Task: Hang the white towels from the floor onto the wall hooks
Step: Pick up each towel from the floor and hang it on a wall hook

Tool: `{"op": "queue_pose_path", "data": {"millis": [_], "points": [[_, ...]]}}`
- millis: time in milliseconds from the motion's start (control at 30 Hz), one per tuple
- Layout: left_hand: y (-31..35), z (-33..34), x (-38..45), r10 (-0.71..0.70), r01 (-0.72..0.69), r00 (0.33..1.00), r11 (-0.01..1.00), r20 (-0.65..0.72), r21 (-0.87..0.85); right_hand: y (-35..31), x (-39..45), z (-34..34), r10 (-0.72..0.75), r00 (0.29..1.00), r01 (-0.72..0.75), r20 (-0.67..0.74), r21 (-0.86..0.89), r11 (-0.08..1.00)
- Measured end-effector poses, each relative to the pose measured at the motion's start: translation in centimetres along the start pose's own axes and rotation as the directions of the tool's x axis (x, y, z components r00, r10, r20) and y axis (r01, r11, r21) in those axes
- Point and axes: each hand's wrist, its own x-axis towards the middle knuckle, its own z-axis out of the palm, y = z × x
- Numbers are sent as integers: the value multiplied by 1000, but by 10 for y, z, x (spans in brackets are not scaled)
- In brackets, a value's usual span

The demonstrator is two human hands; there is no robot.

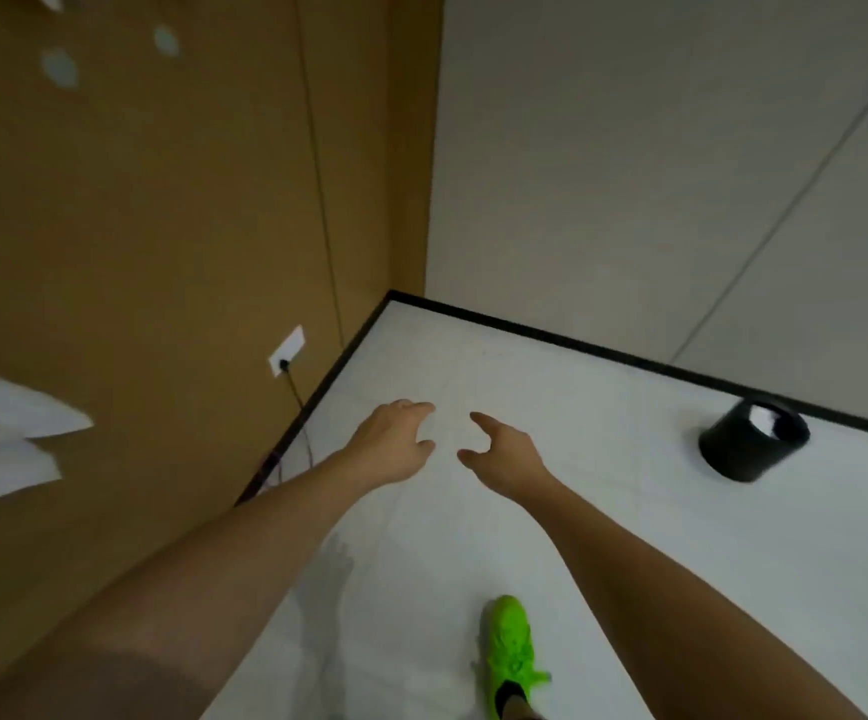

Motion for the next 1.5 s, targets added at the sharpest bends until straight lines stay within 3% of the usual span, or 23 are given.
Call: {"op": "queue_pose_path", "data": {"millis": [133, 333, 633, 867, 1167, 1333, 1500], "points": [[106, 57, 20, 163, -176, 981, 977, 107, 120, 105, -58, -47, 170, 973, -157, -158, 92, 983], [272, 173, 35, 335, -401, 897, 891, 288, 211, 272, -155, -109, 406, 883, -353, -238, 234, 906], [493, 355, 22, 426, -569, 742, 808, 518, 151, 483, -311, -202, 713, 657, -589, -245, 422, 689], [602, 442, 47, 476, -713, 576, 690, 665, 123, 578, -371, -233, 853, 489, -647, -181, 581, 494], [753, 555, 143, 524, -781, 419, 625, 742, -1, 703, -357, -321, 951, 275, -654, -142, 697, 294], [812, 592, 190, 466, -817, 339, 576, 817, 10, 749, -333, -361, 976, 206, -635, -69, 749, 187], [860, 631, 231, 430, -820, 323, 572, 843, 23, 794, -323, -388, 983, 186, -564, -7, 818, 112]]}}
